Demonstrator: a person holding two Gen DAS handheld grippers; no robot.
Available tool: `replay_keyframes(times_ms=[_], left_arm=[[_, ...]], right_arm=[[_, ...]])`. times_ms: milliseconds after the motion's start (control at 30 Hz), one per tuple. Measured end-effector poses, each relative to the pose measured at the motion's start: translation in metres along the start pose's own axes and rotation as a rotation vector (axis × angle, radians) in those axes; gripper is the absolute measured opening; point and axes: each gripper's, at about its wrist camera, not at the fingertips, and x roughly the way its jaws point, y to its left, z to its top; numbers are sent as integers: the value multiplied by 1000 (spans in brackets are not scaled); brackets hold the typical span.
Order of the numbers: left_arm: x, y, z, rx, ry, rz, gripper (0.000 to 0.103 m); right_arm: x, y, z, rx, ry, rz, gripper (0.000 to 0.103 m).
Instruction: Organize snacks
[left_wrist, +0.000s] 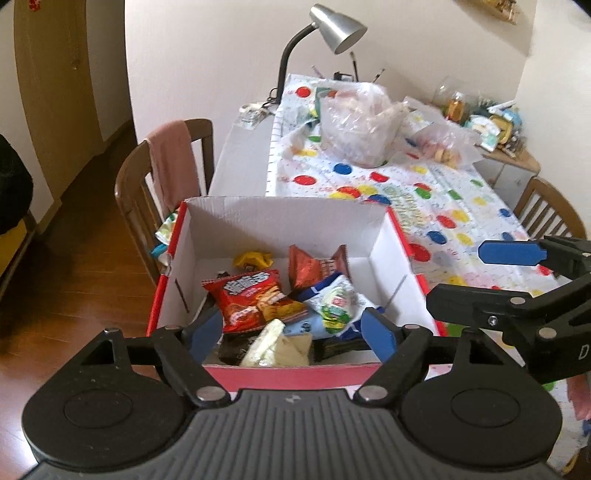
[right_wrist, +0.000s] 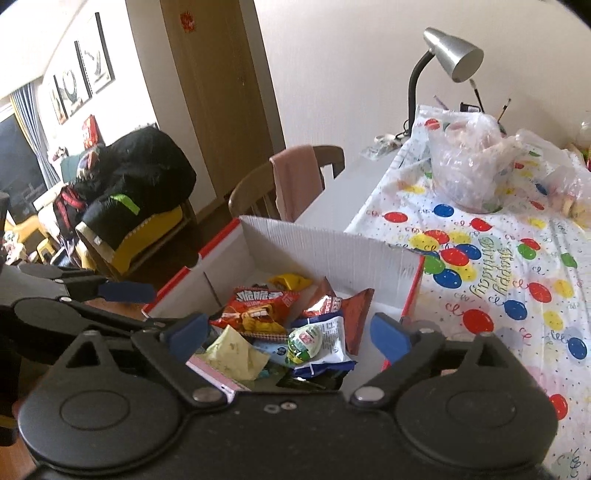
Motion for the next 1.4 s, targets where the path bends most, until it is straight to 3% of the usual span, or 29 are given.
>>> replay_keyframes(times_ms=[100, 300, 767, 1400], left_arm=[[-7, -2, -1, -15, -12, -6, 92], [-20, -4, -4, -42, -55, -17, 97], [-45, -12, -7, -49, -120, -3, 97], [-48, -8, -8, -68, -118, 29, 97]], right_arm=[[-11, 0, -1, 10, -23, -3, 103], [-30, 0, -6, 25, -67, -8, 103], [-52, 8, -12, 17, -111, -11, 103], [-51, 7, -13, 39, -122, 32, 103]])
